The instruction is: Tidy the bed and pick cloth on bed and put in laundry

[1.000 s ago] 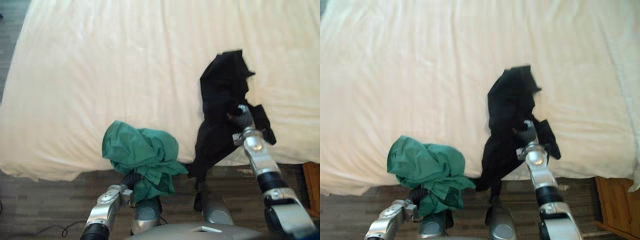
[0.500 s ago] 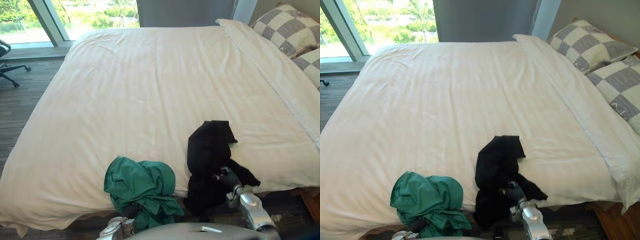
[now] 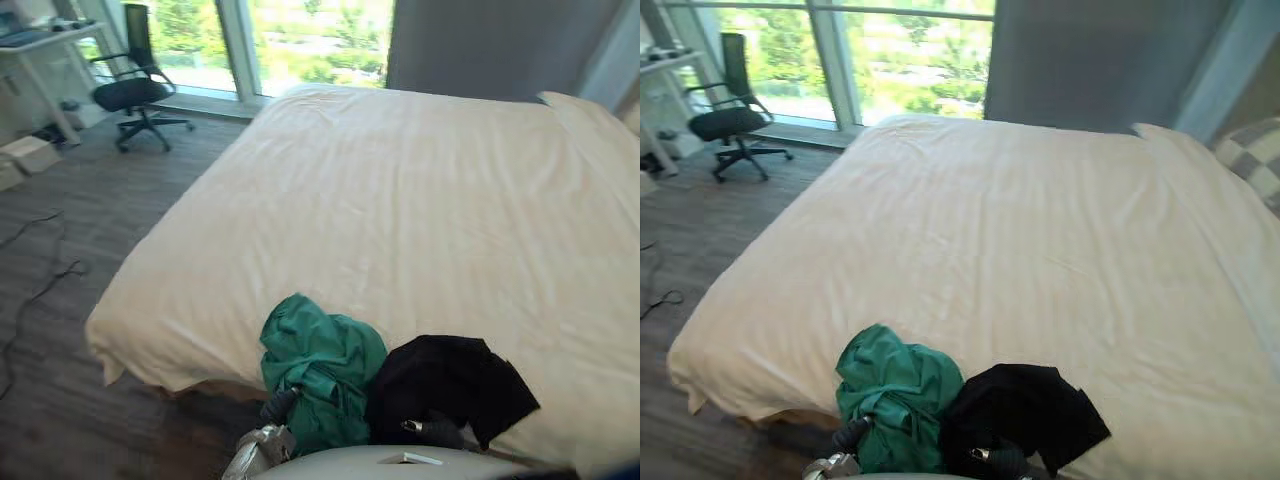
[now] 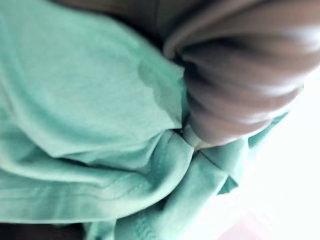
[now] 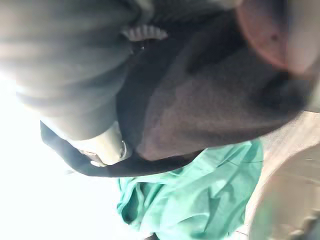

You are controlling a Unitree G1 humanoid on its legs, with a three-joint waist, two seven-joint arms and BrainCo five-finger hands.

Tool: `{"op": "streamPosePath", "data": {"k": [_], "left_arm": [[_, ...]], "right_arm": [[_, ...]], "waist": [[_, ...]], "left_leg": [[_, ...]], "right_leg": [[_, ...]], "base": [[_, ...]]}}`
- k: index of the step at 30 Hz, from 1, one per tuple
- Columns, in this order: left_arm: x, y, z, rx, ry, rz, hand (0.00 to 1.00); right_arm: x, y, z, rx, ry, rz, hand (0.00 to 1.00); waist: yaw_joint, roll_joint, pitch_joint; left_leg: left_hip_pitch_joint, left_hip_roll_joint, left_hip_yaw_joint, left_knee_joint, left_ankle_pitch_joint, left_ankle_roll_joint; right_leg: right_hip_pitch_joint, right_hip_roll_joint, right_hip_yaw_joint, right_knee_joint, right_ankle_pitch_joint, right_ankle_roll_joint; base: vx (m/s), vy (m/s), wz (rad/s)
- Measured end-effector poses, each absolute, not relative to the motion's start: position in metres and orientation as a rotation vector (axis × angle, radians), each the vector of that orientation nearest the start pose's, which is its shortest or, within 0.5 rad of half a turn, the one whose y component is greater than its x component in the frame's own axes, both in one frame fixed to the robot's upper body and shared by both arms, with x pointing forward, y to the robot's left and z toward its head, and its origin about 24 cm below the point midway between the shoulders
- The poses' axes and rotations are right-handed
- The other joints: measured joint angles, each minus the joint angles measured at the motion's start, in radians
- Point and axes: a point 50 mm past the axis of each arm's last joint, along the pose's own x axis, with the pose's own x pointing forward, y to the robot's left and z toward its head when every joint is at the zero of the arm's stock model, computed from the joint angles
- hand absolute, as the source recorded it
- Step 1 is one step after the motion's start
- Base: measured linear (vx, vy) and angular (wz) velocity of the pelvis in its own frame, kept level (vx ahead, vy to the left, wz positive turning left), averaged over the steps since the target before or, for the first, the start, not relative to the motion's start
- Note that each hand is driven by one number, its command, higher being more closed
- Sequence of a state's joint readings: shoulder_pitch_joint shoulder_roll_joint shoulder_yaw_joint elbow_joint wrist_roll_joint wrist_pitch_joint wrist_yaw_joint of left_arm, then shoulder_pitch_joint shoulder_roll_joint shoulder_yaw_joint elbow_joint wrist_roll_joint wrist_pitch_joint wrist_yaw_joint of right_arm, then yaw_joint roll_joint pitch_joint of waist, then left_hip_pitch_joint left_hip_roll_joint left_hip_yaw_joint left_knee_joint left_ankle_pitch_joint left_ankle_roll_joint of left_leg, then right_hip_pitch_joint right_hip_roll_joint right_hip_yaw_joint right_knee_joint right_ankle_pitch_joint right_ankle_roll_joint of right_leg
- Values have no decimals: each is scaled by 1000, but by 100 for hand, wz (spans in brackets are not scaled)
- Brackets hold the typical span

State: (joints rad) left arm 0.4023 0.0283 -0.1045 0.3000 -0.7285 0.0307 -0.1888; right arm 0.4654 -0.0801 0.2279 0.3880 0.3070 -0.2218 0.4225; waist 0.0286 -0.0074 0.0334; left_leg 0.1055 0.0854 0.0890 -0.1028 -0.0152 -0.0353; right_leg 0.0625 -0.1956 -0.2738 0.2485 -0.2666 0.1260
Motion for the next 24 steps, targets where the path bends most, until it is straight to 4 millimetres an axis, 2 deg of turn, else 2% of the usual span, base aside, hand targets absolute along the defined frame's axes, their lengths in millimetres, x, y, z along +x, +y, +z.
{"op": "streamPosePath", "data": {"k": [1, 2, 3, 5, 6, 7, 8, 9, 10, 11, 12, 13, 14, 15, 16, 17, 18, 20, 22, 24], "left_arm": [[121, 141, -87, -763, 595, 75, 100], [124, 140, -76, -799, 552, 101, 100], [124, 140, -71, -827, 532, 131, 100], [128, 142, -61, -865, 484, 165, 100], [130, 144, -57, -874, 449, 179, 100], [127, 147, -57, -871, 419, 190, 100], [123, 148, -57, -871, 404, 193, 100], [114, 154, -56, -866, 352, 199, 100], [108, 159, -56, -858, 327, 207, 100], [100, 161, -57, -852, 320, 218, 100], [95, 161, -58, -851, 320, 224, 100], [88, 155, -59, -854, 326, 235, 100], [92, 145, -60, -845, 334, 196, 100], [96, 139, -61, -849, 341, 174, 100], [101, 132, -62, -840, 357, 141, 100], [108, 127, -65, -828, 383, 109, 100], [111, 120, -70, -824, 426, 95, 100], [111, 122, -71, -815, 449, 101, 100], [113, 128, -72, -783, 459, 105, 100], [113, 135, -72, -774, 467, 116, 100]], "right_arm": [[93, -121, -89, 363, 546, 362, 100], [97, -115, -76, 367, 491, 376, 100], [98, -109, -69, 381, 469, 388, 100], [98, -99, -59, 439, 443, 392, 100], [100, -95, -56, 470, 430, 386, 100], [102, -92, -54, 516, 415, 352, 100], [103, -91, -53, 535, 409, 338, 100], [105, -86, -50, 576, 397, 322, 100], [104, -84, -46, 580, 387, 326, 100], [102, -82, -41, 583, 374, 334, 100], [101, -81, -38, 585, 366, 339, 100], [103, -79, -35, 582, 349, 356, 100], [109, -79, -33, 571, 334, 372, 100], [112, -78, -33, 565, 333, 382, 100], [115, -77, -35, 554, 345, 396, 100], [115, -79, -41, 535, 374, 392, 100], [111, -83, -51, 510, 429, 370, 100], [106, -93, -58, 468, 475, 344, 100], [102, -96, -63, 454, 507, 328, 100], [98, -95, -66, 455, 528, 316, 100]], "waist": [[0, 4, -2], [7, 8, -3], [16, 11, -2], [18, 7, -1], [25, 4, 0], [31, -2, 5], [30, -1, 9], [43, -15, 25], [45, -18, 36], [46, -17, 39], [52, -16, 38], [68, 10, 41], [59, 20, 55], [55, 16, 65], [54, 16, 88], [42, 3, 107], [40, 3, 111], [37, 13, 106], [36, 13, 102], [30, 2, 100]], "left_leg": [[-11, 0, 17, 0, 5, 8], [-24, -6, 17, 3, 37, 17], [-33, -17, -10, 6, 60, -6], [-67, -49, -55, 6, 86, -2], [-91, -71, -50, 7, 105, 19], [-108, -90, -5, 9, 117, 70], [-111, -94, 45, 17, 92, 113], [-121, -66, 193, 79, 31, 155], [-123, -34, 288, 138, 5, 151], [-122, -20, 321, 181, -13, 143], [-120, -22, 315, 196, -21, 139], [-116, -32, 290, 194, -14, 133], [-123, -39, 257, 187, -4, 115], [-123, -42, 248, 185, 0, 109], [-124, -54, 238, 190, 2, 105], [-137, -83, 229, 209, -16, 98], [-140, -60, 285, 262, -82, 113], [-136, -27, 363, 326, -110, 109], [-130, -54, 327, 300, -87, 97], [-78, -113, 263, 153, -27, 123]], "right_leg": [[2, -7, -18, -1, -2, 3], [17, -20, -55, 6, -1, 8], [25, -32, -76, 12, -3, 5], [54, -51, -93, 12, -8, -5], [75, -63, -133, 13, -8, -6], [108, -85, -202, 14, -4, -4], [126, -89, -242, 15, 1, 1], [175, -95, -318, 24, 16, -3], [209, -96, -357, 37, 30, -3], [226, -103, -389, 69, 43, -6], [225, -111, -399, 108, 49, -10], [201, -128, -394, 171, 38, -30], [199, -75, -366, 95, -40, -10], [201, -48, -351, 44, -47, -26], [202, -15, -342, -34, -32, -37], [230, -1, -370, -110, -7, -40], [251, -10, -391, -120, 12, -29], [276, -14, -407, -108, 15, -23], [278, -33, -443, -68, 23, -11], [275, -67, -484, 1, 47, -16]], "base": [[103, -5, 120], [131, -4, 99], [176, 4, 144], [152, 18, 160], [134, 26, 198], [128, 43, 200], [195, 57, 203], [193, 32, 172], [260, 5, 181], [199, -21, 124], [240, 22, 88], [181, 18, 66], [135, 11, 58], [41, -7, 57], [-15, 4, 61], [9, 51, 56], [41, 51, 43], [110, 45, 33], [84, 58, 65], [77, 90, 98]]}}
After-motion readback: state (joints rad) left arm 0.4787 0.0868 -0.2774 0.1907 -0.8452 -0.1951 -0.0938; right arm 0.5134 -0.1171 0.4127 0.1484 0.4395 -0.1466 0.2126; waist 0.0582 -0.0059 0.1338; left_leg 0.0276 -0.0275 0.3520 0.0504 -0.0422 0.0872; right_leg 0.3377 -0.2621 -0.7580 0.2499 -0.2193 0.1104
